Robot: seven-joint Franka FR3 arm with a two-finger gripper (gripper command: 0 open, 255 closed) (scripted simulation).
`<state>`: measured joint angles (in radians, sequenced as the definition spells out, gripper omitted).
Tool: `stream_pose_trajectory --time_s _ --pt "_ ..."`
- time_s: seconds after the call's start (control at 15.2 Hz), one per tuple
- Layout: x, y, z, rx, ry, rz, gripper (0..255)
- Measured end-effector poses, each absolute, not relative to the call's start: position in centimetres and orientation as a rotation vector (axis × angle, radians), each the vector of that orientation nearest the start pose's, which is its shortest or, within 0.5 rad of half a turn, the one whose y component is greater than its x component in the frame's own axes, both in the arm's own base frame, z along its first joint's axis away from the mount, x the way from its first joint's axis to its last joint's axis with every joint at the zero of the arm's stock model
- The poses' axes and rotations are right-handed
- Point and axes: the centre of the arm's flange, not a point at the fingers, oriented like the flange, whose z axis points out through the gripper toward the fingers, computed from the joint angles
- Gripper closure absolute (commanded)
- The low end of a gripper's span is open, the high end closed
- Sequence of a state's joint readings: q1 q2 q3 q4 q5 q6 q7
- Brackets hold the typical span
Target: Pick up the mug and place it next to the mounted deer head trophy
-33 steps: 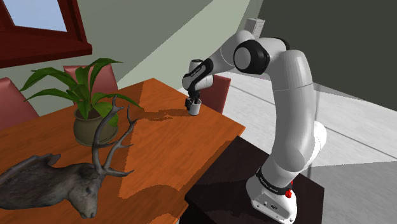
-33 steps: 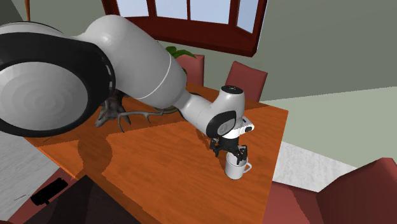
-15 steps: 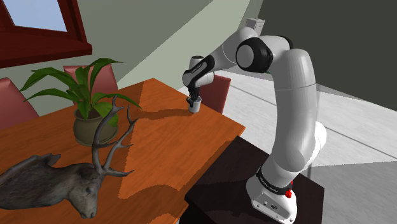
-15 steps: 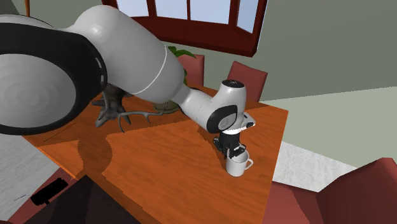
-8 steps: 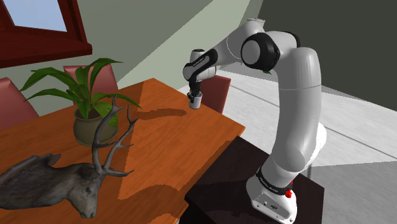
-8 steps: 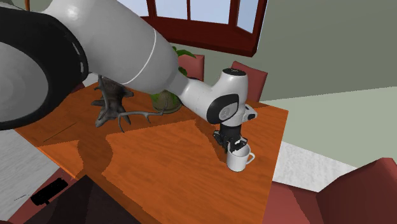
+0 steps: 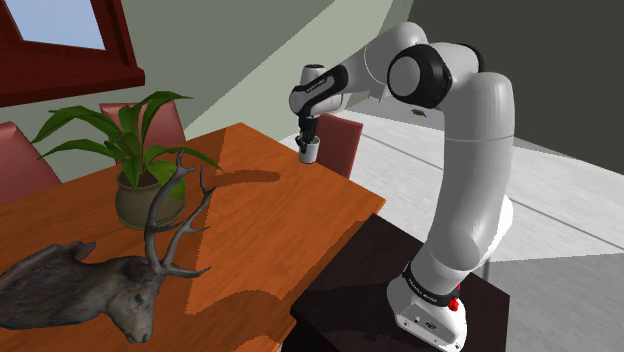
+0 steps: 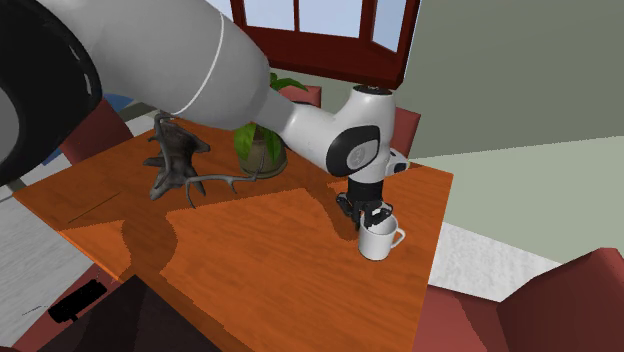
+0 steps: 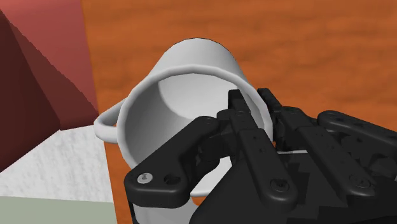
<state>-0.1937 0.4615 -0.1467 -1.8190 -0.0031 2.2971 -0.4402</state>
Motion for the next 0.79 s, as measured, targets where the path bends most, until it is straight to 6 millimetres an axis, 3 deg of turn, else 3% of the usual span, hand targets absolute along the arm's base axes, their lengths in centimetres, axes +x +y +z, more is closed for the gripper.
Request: stream_pose_trajectory --time_s 0.79 --pt "61.4 -21.1 35.2 -3.206 -0.189 0.01 255"
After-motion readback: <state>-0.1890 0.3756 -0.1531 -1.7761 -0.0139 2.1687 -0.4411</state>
